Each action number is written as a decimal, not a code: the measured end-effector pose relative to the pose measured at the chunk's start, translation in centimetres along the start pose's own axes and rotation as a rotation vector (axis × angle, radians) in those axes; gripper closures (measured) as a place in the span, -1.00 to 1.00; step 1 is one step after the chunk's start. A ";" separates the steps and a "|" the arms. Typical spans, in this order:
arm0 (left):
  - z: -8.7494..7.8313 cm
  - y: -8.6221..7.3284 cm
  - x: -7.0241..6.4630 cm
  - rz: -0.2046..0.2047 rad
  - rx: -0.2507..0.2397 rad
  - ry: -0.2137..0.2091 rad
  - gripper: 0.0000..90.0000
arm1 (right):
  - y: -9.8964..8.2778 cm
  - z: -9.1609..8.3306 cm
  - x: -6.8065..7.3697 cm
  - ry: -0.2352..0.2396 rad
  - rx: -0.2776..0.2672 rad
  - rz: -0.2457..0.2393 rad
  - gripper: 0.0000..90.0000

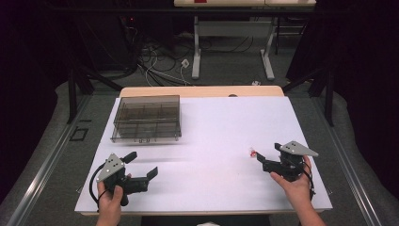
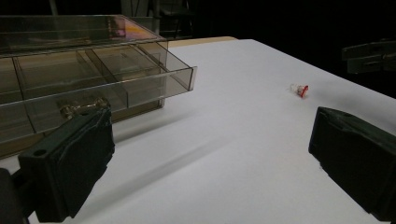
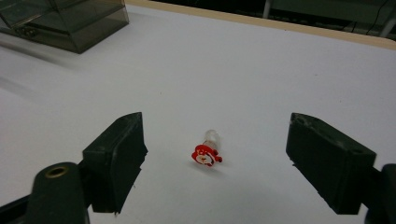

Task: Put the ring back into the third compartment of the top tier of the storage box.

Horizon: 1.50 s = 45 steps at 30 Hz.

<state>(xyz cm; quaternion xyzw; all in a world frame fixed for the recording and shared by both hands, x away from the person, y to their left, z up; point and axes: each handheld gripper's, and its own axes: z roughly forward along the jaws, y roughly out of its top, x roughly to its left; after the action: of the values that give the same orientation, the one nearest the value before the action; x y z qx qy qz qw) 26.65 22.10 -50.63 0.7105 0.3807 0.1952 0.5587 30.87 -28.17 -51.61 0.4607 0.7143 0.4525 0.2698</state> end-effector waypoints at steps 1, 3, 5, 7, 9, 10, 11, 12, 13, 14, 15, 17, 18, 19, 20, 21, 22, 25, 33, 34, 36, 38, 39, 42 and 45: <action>0.0 0.0 0.0 0.001 0.001 -0.001 -0.99 | 0.0 0.1 -0.1 -0.006 0.008 -0.012 -0.57; 0.0 0.0 0.0 0.002 0.001 -0.002 -0.99 | 0.0 0.3 -0.1 0.000 0.010 -0.015 -0.56; 0.0 0.0 -0.1 0.002 0.001 -0.004 -0.99 | 0.0 0.5 -0.2 0.001 0.014 -0.008 -0.54; 0.0 0.0 -0.1 0.001 -0.001 -0.004 -0.99 | 0.1 0.6 -0.3 0.001 0.017 -0.014 -0.51; 0.0 0.0 -0.2 0.000 -0.001 -0.003 -0.99 | 0.0 0.8 -0.4 0.000 0.020 -0.020 -0.48; -0.1 0.0 -0.2 0.002 -0.001 -0.003 -0.99 | 0.0 0.8 -0.4 0.004 0.027 -0.014 -0.47; -0.1 0.0 -0.2 0.002 -0.001 -0.003 -0.99 | 0.0 0.8 -0.4 0.004 0.027 -0.014 -0.47; -0.1 0.0 -0.2 0.005 0.001 -0.002 -0.99 | -0.1 1.0 -0.5 0.005 0.035 -0.011 -0.40; -0.1 0.0 -0.2 0.006 -0.001 -0.003 -0.99 | -0.1 1.0 -0.5 0.004 0.036 -0.013 -0.38; -0.1 0.0 -0.3 0.006 -0.001 -0.001 -0.99 | -0.1 1.0 -0.5 0.004 0.036 -0.013 -0.38; -0.1 0.0 -0.3 0.005 -0.001 -0.002 -0.99 | -0.1 1.1 -0.6 0.008 0.041 -0.011 -0.33; -0.1 0.0 -0.3 0.005 -0.001 -0.001 -0.99 | -0.2 1.1 -0.6 0.011 0.040 -0.010 -0.32; -0.1 0.0 -0.3 0.005 -0.002 0.000 -0.99 | -0.1 1.3 -0.6 0.009 0.043 -0.004 -0.32; -0.1 -0.1 -0.3 0.005 -0.001 -0.001 -0.99 | 0.0 1.5 -0.6 0.009 0.048 -0.004 -0.31; -0.1 -0.1 -0.3 0.006 0.001 -0.001 -0.99 | 0.0 1.7 -0.7 0.009 0.050 -0.004 -0.30; -0.1 -0.1 -0.3 0.006 0.001 -0.001 -0.99 | 0.1 1.8 -0.6 0.009 0.062 0.002 -0.29; -0.1 -0.1 -0.3 0.006 0.001 -0.001 -0.99 | 0.1 1.8 -0.6 0.009 0.062 0.002 -0.29; -0.1 -0.1 -0.3 0.006 0.001 -0.005 -0.99 | 0.2 2.4 -0.7 0.024 0.094 0.018 -0.24; -0.1 -0.1 -0.4 0.001 0.002 -0.006 -0.99 | 0.6 3.1 -0.9 0.026 0.152 0.039 -0.23; -0.1 -0.1 -0.3 0.000 0.001 -0.007 -0.99 | 0.8 3.3 -0.9 0.026 0.168 0.043 -0.23; -0.1 -0.1 -0.3 -0.001 0.002 -0.006 -0.99 | 0.9 3.5 -1.0 0.024 0.182 0.046 -0.24; -0.1 -0.1 -0.3 -0.007 0.003 -0.004 -0.99 | 1.1 3.8 -1.1 0.024 0.194 0.052 -0.23; -0.1 -0.1 -0.3 -0.007 0.003 -0.004 -0.99 | 1.1 3.8 -1.1 0.024 0.194 0.052 -0.23; -0.1 -0.2 -0.2 -0.014 0.005 -0.004 -0.99 | 1.2 4.2 -1.2 0.026 0.218 0.062 -0.21; 0.0 -0.2 -0.2 -0.010 0.009 -0.003 -0.99 | 1.2 4.8 -1.3 0.040 0.243 0.081 -0.16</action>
<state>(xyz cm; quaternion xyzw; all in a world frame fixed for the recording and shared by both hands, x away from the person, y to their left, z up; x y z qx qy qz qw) 26.44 22.02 -50.79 0.7114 0.3845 0.1895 0.5569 35.78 -27.18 -52.68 0.5096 0.7497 0.3823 0.1792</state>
